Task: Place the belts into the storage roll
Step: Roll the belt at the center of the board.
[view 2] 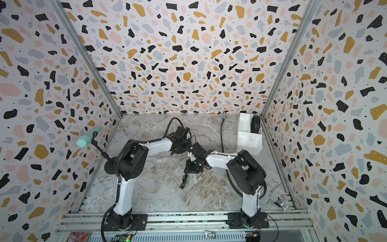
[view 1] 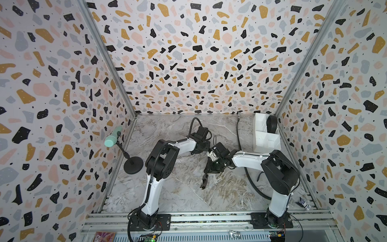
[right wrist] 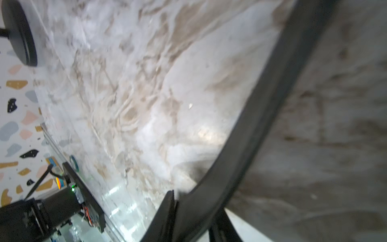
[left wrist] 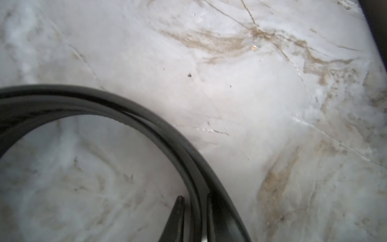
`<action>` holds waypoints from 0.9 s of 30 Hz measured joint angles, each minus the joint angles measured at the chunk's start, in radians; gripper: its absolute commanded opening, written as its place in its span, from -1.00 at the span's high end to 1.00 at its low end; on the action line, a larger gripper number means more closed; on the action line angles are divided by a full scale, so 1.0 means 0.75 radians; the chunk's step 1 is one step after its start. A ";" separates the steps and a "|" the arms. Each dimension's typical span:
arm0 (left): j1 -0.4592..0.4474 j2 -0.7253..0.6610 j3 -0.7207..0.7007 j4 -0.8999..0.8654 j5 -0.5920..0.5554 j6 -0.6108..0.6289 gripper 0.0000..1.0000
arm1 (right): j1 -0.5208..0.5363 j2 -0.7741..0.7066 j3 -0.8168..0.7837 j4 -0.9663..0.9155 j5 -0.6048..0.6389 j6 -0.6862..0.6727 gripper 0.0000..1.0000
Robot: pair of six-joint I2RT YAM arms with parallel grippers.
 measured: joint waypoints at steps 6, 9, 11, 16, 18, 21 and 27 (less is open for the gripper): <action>-0.013 -0.087 -0.039 -0.017 -0.023 0.006 0.24 | -0.095 -0.137 -0.002 -0.113 -0.028 -0.095 -0.04; -0.013 -0.166 -0.044 -0.015 -0.024 0.005 0.13 | -0.167 -0.213 0.003 -0.175 -0.026 -0.135 -0.13; -0.013 -0.232 -0.057 -0.012 -0.024 0.003 0.10 | -0.215 -0.248 0.017 -0.213 -0.026 -0.159 -0.18; -0.015 -0.420 -0.180 0.024 -0.008 -0.020 0.06 | -0.320 -0.270 0.085 -0.272 0.009 -0.217 -0.43; -0.022 -0.490 -0.275 0.041 0.015 -0.043 0.05 | -0.356 -0.254 0.142 -0.292 0.051 -0.234 -0.54; -0.060 -0.542 -0.412 0.057 0.050 -0.076 0.01 | -0.387 -0.183 0.272 -0.296 0.123 -0.256 -0.64; -0.183 -0.547 -0.558 0.050 0.112 -0.131 -0.09 | -0.379 0.170 0.697 -0.314 0.249 -0.318 -0.76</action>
